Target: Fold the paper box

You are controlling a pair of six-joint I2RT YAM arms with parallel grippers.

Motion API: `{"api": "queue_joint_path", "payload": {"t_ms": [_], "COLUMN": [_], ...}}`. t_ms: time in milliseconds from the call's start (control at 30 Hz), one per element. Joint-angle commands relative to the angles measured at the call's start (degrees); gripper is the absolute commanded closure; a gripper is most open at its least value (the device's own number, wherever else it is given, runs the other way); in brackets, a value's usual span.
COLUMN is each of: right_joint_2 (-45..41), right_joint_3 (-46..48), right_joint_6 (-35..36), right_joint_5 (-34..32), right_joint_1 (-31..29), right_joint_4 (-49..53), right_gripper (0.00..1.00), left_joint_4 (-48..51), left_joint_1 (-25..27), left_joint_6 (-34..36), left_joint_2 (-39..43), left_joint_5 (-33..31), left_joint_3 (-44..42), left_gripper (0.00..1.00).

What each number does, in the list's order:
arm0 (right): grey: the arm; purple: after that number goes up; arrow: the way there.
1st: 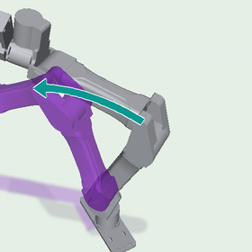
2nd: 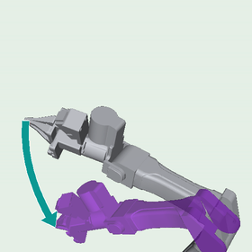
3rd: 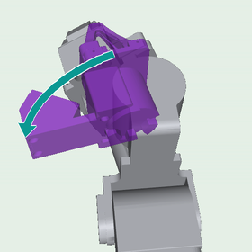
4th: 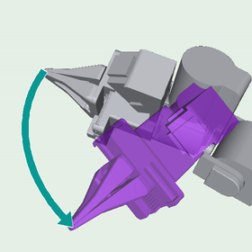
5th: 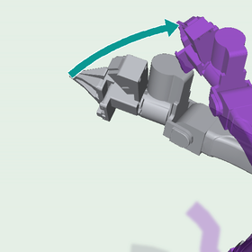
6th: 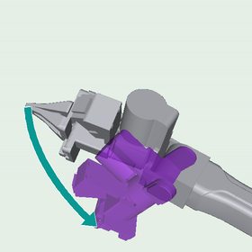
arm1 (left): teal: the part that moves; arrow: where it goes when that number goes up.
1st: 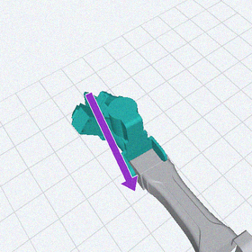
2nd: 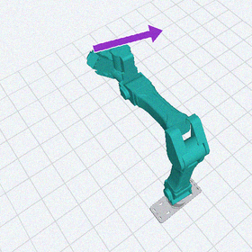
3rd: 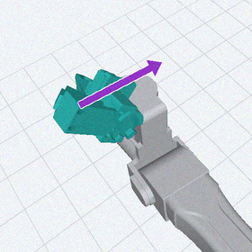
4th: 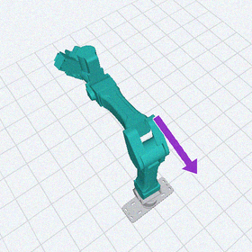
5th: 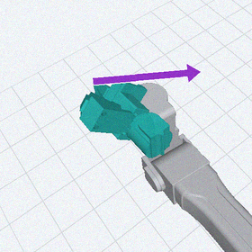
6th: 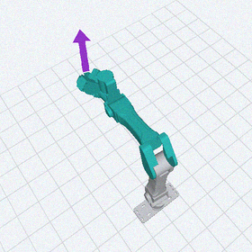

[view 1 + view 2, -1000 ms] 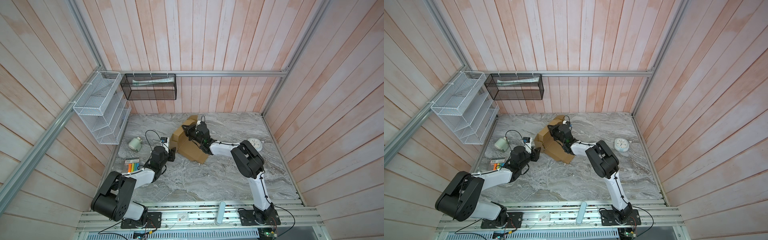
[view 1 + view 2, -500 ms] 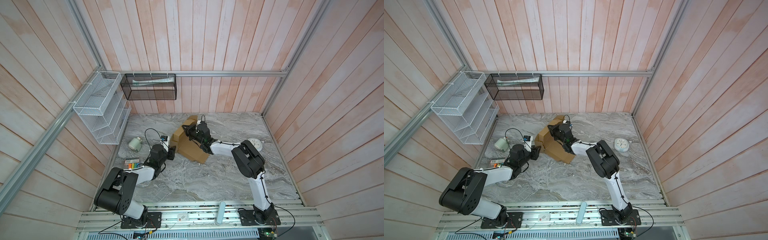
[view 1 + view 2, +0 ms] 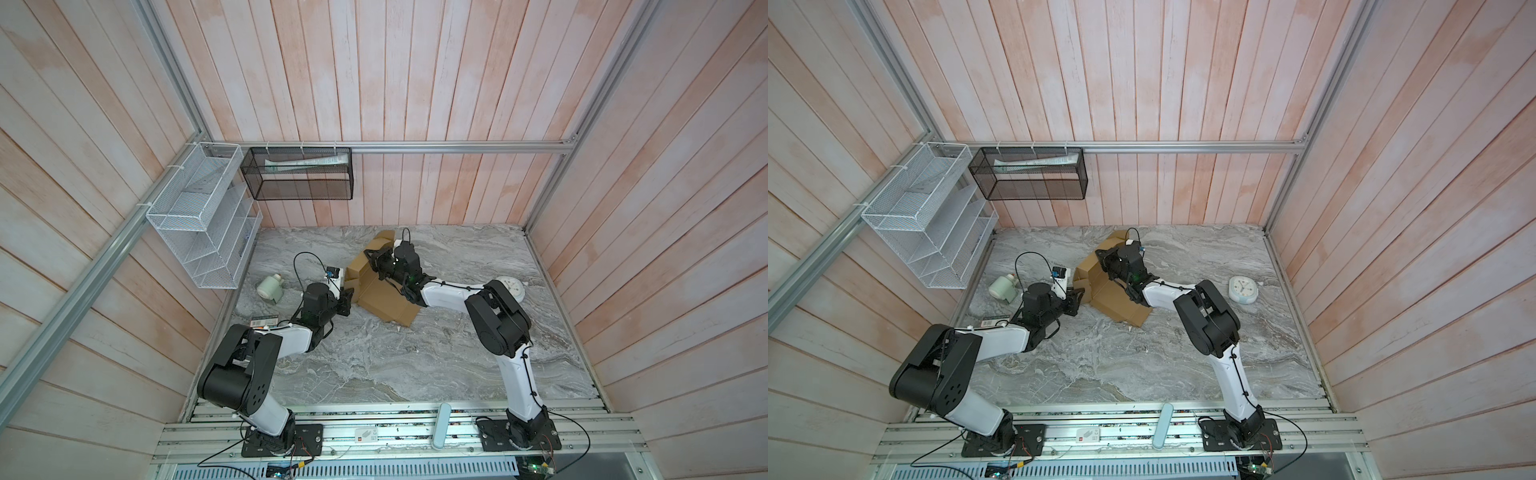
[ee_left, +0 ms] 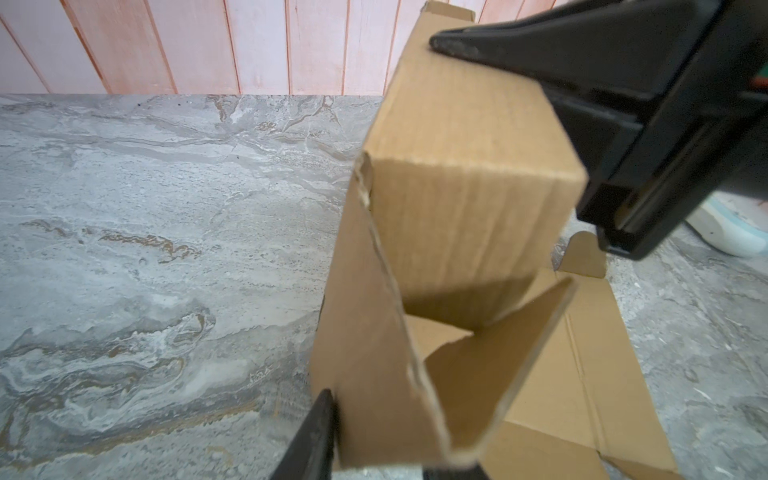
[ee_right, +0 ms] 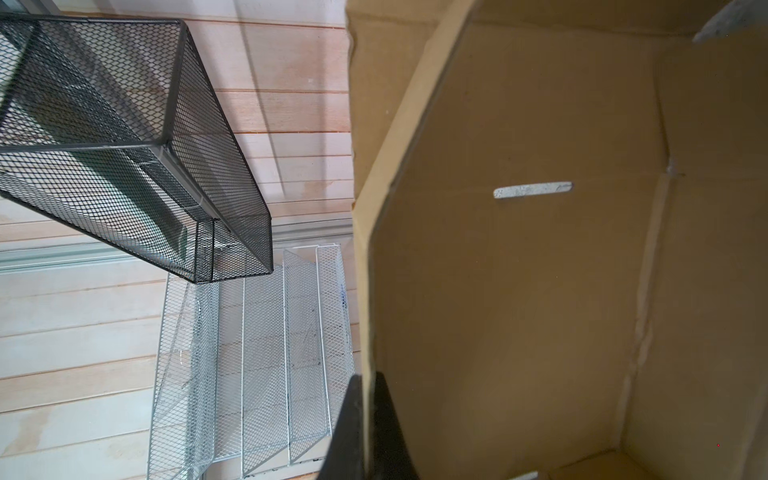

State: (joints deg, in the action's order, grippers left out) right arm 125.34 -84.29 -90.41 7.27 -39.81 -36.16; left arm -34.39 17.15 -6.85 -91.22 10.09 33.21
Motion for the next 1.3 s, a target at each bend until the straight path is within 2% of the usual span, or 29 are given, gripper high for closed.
{"api": "queue_joint_path", "payload": {"t_ms": [0,233,600,1000,1267], "right_joint_2": [0.13,0.3,-0.08,1.03,1.22], "right_joint_3": [-1.24,-2.23,-2.29,-4.66,-1.82], "right_joint_6": [0.14,0.5,0.59,0.75,-0.03], "right_joint_5": [0.73,0.99,0.73,0.14,-0.93], "right_joint_1": [0.35,0.31,0.17,-0.44,-1.72], "right_joint_4": [4.86,5.83,6.46,7.61,4.6], "right_gripper": [1.0,1.0,1.0,1.0,1.0], "left_joint_4": [-1.29,0.25,2.5,5.16,4.89], "left_joint_1": [-0.21,-0.03,0.67,1.22,1.29], "left_joint_6": [0.52,0.17,-0.09,-0.59,-2.92], "left_joint_2": [-0.47,-0.29,0.25,2.23,2.93], "left_joint_5": [2.51,5.08,6.48,3.11,0.6], "left_joint_3": [1.05,1.94,2.9,2.68,2.24], "left_gripper": [0.68,0.68,0.56,0.58,0.6]}}
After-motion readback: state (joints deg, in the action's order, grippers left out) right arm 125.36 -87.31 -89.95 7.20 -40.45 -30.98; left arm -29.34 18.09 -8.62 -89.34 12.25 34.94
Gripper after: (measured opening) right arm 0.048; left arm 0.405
